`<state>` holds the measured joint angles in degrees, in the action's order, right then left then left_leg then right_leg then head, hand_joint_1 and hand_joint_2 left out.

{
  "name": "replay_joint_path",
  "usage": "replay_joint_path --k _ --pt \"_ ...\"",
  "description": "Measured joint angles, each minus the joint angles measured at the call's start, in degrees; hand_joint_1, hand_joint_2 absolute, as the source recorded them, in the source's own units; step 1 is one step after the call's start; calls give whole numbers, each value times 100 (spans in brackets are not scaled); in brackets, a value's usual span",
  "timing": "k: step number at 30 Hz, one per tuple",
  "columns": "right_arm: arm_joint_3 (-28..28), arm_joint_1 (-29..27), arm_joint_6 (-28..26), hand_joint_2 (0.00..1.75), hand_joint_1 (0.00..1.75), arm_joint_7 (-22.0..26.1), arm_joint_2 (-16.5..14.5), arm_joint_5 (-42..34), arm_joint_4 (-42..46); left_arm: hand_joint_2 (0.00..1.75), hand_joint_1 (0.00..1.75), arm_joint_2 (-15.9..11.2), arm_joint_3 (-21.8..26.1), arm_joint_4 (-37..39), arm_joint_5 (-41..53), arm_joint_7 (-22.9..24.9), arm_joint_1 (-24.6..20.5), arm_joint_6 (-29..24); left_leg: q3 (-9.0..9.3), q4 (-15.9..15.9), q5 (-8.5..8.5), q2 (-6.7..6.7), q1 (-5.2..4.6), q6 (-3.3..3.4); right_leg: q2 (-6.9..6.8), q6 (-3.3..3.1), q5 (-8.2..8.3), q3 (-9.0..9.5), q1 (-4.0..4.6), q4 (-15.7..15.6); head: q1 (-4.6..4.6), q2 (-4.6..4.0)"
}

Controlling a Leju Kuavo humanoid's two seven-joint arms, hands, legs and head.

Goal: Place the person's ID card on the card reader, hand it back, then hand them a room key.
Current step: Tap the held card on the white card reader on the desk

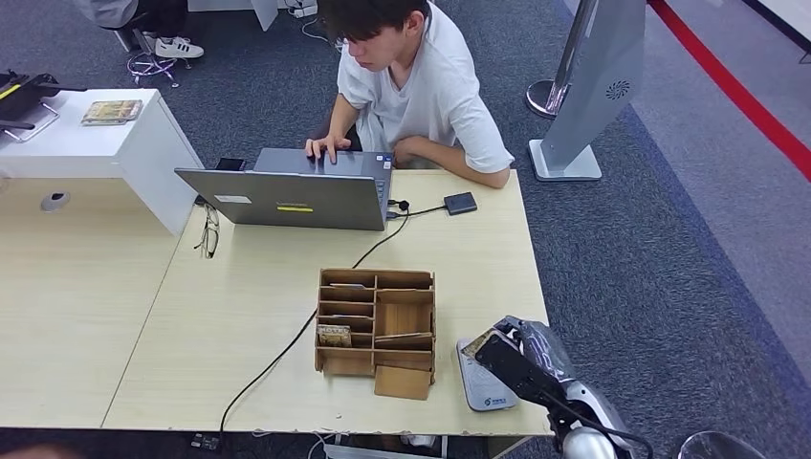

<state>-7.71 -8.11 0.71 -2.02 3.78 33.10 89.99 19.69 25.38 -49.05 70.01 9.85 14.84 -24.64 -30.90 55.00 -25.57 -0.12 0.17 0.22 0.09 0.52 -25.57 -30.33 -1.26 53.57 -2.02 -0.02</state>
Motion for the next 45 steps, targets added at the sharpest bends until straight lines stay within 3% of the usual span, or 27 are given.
replay_joint_path --k 22,45 --pt "-399 61 68 175 175 -315 373 59 -303 0 0 -19 146 294 326 -189 -88 -205 4 0 -4 2 0 6 1 0 0 2 0 -2 1 0" --pt "-901 252 -328 175 175 -587 382 939 -606 0 0 -26 225 378 427 -130 -114 -171 5 0 -4 3 0 6 2 0 0 4 0 -2 1 0"
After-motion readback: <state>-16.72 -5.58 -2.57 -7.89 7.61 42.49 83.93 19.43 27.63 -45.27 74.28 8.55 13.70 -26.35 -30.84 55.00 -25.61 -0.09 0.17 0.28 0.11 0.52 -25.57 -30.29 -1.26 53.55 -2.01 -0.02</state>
